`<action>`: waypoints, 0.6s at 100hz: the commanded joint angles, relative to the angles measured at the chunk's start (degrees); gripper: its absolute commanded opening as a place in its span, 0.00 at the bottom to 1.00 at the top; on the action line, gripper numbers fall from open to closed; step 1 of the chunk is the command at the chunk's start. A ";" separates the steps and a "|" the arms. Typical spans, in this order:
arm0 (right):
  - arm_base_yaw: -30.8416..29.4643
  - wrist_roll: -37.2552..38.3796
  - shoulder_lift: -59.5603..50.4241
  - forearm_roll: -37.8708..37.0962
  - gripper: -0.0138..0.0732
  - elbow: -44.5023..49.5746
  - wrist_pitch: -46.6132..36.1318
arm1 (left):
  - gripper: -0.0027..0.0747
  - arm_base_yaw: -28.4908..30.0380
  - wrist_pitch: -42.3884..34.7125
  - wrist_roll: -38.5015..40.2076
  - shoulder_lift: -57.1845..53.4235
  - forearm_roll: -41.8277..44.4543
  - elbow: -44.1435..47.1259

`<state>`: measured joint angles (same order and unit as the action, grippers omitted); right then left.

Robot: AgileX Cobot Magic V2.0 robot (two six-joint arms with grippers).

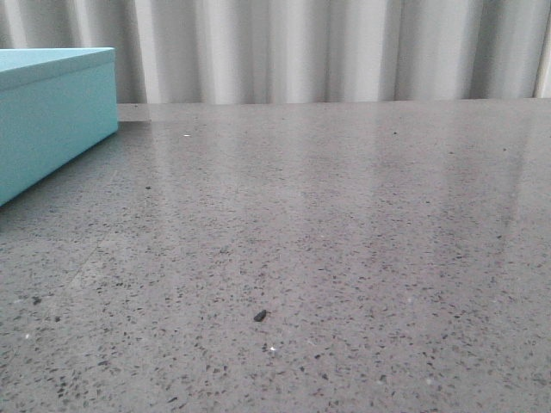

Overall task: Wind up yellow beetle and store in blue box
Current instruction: 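Lower the car into the blue box and open the left gripper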

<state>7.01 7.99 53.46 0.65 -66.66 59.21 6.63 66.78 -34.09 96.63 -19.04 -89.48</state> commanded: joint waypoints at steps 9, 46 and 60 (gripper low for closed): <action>-0.33 -0.68 -6.05 -0.13 0.11 1.02 -10.11 | 0.03 0.00 -1.86 6.09 -5.60 -6.80 -2.57; -0.33 -0.68 -21.50 -6.80 0.11 12.94 -15.11 | 0.01 0.00 -0.51 1.42 -18.39 -13.50 0.47; -0.33 -0.68 -27.70 -7.62 0.11 18.51 -16.67 | 0.01 0.00 -0.81 1.19 -25.10 -13.49 3.51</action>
<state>7.01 7.78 28.88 -5.40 -49.61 48.06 6.63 67.97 -32.52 76.85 -29.69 -86.21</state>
